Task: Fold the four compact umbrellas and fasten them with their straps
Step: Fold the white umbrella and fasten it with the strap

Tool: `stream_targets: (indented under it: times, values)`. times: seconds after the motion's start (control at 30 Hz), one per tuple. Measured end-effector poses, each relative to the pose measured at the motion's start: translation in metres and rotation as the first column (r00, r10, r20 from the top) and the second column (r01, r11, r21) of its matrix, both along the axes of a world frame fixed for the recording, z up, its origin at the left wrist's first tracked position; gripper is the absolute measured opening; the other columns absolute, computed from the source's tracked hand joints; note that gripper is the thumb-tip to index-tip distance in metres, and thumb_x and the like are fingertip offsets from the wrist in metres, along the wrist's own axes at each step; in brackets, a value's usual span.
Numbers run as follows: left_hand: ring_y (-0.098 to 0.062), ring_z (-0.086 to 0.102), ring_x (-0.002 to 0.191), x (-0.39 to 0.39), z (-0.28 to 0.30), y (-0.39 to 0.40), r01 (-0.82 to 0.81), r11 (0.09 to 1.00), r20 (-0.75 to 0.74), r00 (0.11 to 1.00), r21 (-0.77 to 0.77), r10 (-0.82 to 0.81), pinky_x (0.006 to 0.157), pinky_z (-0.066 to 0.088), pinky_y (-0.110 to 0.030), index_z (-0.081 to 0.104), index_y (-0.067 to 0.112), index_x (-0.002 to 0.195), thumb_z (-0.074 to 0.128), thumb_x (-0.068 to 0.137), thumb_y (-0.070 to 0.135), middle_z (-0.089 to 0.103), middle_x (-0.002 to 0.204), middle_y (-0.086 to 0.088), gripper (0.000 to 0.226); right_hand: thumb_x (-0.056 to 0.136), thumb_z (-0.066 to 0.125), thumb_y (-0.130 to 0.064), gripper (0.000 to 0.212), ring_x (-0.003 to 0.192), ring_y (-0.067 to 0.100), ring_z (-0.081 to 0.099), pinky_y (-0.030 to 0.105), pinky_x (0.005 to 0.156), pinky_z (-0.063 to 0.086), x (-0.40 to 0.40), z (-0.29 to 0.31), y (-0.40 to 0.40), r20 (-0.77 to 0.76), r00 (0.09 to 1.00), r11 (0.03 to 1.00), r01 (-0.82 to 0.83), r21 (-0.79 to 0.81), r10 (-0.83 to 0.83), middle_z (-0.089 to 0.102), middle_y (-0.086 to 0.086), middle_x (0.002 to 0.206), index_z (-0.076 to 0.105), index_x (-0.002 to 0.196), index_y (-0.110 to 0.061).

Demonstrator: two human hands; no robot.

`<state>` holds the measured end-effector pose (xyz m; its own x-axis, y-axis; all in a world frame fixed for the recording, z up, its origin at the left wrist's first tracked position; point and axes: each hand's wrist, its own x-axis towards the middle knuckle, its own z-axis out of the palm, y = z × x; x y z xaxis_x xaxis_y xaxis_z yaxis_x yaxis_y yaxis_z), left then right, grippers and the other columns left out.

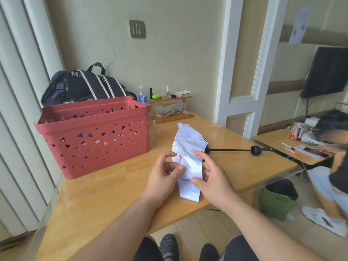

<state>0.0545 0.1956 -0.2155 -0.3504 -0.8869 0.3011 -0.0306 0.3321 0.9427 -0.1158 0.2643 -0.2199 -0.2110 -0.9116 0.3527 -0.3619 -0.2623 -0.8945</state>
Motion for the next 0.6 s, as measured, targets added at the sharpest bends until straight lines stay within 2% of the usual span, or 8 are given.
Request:
stream_targets:
  times: [0.07, 0.1, 0.17, 0.3, 0.37, 0.43, 0.53, 0.6]
  values:
    - [-0.008, 0.065, 0.082, 0.000, -0.002, -0.002, 0.008, 0.999, 0.064, 0.998, -0.034, -0.005, 0.080, 0.049, -0.025, 0.054, 0.041, 0.121, 0.076, 0.094, 0.020, 0.074, 0.090, 0.004, 0.041, 0.086, 0.075, -0.002, 0.083, 0.092, 0.027, 0.065, 0.039, 0.085, 0.058, -0.004, -0.001, 0.001, -0.059, 0.998, 0.999, 0.007, 0.032, -0.006, 0.067, 0.010, 0.099, 0.047, 0.136, -0.061]
    - [-0.008, 0.064, 0.080, 0.000, -0.002, -0.002, 0.011, 0.999, 0.086, 0.996, -0.050, -0.006, 0.080, 0.049, -0.024, 0.055, 0.042, 0.120, 0.076, 0.093, 0.016, 0.073, 0.088, 0.005, 0.043, 0.087, 0.074, 0.000, 0.078, 0.077, 0.016, 0.060, 0.028, 0.076, 0.053, -0.006, 0.000, 0.001, -0.066, 0.998, 0.999, 0.005, 0.039, -0.002, 0.063, -0.005, 0.079, 0.049, 0.136, -0.057]
    - [-0.011, 0.058, 0.075, 0.000, -0.004, -0.003, 0.024, 0.999, 0.077, 0.997, -0.047, -0.020, 0.075, 0.047, -0.023, 0.057, 0.043, 0.114, 0.072, 0.093, 0.009, 0.066, 0.082, 0.005, 0.043, 0.091, 0.071, 0.002, 0.062, 0.066, 0.004, 0.052, 0.021, 0.072, 0.044, -0.007, 0.004, 0.000, -0.021, 0.999, 0.998, 0.033, 0.044, -0.032, 0.055, -0.019, 0.062, 0.056, 0.131, -0.044]
    - [-0.014, 0.045, 0.070, -0.002, -0.003, -0.005, 0.073, 0.996, 0.038, 0.996, 0.045, -0.075, 0.068, 0.037, -0.029, 0.064, 0.036, 0.105, 0.062, 0.094, 0.000, 0.052, 0.076, 0.006, 0.038, 0.097, 0.065, -0.005, 0.050, 0.070, 0.010, 0.057, 0.024, 0.076, 0.044, -0.007, 0.004, -0.003, 0.063, 0.996, 0.996, 0.067, 0.051, -0.070, 0.060, -0.013, 0.065, 0.058, 0.127, -0.044]
    - [-0.013, 0.044, 0.072, -0.002, -0.002, -0.003, 0.088, 0.996, 0.074, 0.993, 0.034, -0.090, 0.070, 0.038, -0.029, 0.067, 0.037, 0.106, 0.062, 0.092, -0.001, 0.049, 0.077, 0.008, 0.041, 0.102, 0.059, -0.008, 0.047, 0.062, 0.014, 0.042, 0.027, 0.065, 0.037, -0.004, 0.001, -0.001, 0.042, 0.998, 0.998, 0.043, 0.051, -0.045, 0.043, -0.006, 0.060, 0.057, 0.128, -0.047]
    - [-0.011, 0.048, 0.079, -0.003, -0.003, -0.002, 0.095, 0.994, 0.165, 0.983, -0.058, -0.084, 0.073, 0.042, -0.024, 0.065, 0.046, 0.112, 0.066, 0.087, 0.001, 0.050, 0.085, 0.008, 0.052, 0.103, 0.057, -0.009, 0.045, 0.059, 0.015, 0.033, 0.029, 0.059, 0.031, -0.003, 0.001, 0.001, 0.055, 0.997, 0.998, 0.056, 0.034, -0.058, 0.034, -0.005, 0.058, 0.058, 0.125, -0.048]
    - [-0.011, 0.054, 0.096, -0.003, -0.007, -0.004, 0.090, 0.964, 0.323, 0.946, -0.250, -0.005, 0.085, 0.047, -0.025, 0.054, 0.055, 0.125, 0.080, 0.082, 0.017, 0.057, 0.096, 0.006, 0.063, 0.098, 0.063, -0.008, 0.049, 0.061, 0.015, 0.045, 0.028, 0.063, 0.041, -0.001, 0.005, 0.001, 0.089, 0.990, 0.994, 0.105, 0.006, -0.105, 0.048, -0.006, 0.061, 0.058, 0.128, -0.046]
    - [-0.012, 0.058, 0.097, -0.001, -0.008, -0.006, 0.072, 0.970, 0.293, 0.956, -0.233, -0.001, 0.086, 0.048, -0.024, 0.052, 0.055, 0.128, 0.082, 0.083, 0.020, 0.062, 0.097, 0.004, 0.065, 0.093, 0.069, -0.007, 0.054, 0.071, 0.012, 0.058, 0.027, 0.074, 0.049, 0.001, 0.007, 0.003, 0.100, 0.990, 0.994, 0.107, -0.029, -0.104, 0.063, -0.001, 0.075, 0.057, 0.131, -0.044]
